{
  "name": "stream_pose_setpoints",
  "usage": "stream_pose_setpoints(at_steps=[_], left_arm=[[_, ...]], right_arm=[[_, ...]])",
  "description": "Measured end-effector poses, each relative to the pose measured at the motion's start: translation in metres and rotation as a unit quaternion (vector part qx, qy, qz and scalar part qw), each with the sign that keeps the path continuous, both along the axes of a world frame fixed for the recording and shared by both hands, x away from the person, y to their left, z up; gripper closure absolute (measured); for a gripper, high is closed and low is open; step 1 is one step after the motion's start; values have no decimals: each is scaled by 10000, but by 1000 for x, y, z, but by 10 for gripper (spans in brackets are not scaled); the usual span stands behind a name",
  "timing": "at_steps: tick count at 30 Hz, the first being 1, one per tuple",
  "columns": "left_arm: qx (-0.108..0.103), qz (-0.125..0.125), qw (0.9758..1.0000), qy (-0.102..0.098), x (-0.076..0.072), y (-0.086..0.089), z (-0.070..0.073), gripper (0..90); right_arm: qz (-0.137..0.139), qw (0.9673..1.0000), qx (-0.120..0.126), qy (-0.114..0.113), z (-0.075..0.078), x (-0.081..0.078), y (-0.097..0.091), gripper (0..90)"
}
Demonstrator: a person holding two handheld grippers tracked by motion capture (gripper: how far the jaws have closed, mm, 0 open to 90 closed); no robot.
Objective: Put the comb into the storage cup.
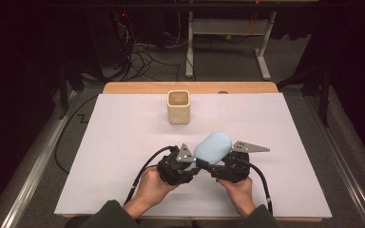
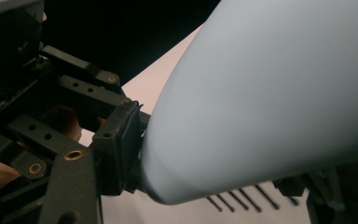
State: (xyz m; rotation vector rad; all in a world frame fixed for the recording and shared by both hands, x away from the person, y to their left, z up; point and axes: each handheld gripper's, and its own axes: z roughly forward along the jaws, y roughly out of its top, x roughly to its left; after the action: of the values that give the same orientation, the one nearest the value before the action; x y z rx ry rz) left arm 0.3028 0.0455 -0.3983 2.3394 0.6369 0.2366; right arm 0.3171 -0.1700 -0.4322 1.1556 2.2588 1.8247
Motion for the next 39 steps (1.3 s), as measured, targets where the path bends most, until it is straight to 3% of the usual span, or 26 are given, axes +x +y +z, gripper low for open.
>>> stream_pose_setpoints(at_steps=[5, 9, 13, 21, 30, 35, 39], left_arm=[[30, 14, 10000, -57, -2, 2, 0, 693], [68, 3, 9999, -87, -2, 3, 1, 694], [31, 43, 9999, -103, -2, 5, 3, 694], [-36, 56, 9999, -125, -2, 12, 7, 695], [-163, -27, 9999, -14, -1, 15, 7, 684], [-400, -1, 9989, 260, 4, 21, 0, 549], [-655, 178, 9973, 297, 6, 31, -2, 462]], right_arm=[[77, 10000, 16, 31, 1, 1, 2, 394], [157, 9998, 103, 10, 5, 1, 2, 473], [242, 9997, -28, -43, 12, 2, 7, 514], [424, 9990, -125, 64, 22, 5, 12, 552], [595, 9980, -202, 97, 28, 6, 14, 567], [558, 9977, -329, 187, 27, 9, 12, 568], [517, 9977, -369, 232, 28, 11, 9, 568]])
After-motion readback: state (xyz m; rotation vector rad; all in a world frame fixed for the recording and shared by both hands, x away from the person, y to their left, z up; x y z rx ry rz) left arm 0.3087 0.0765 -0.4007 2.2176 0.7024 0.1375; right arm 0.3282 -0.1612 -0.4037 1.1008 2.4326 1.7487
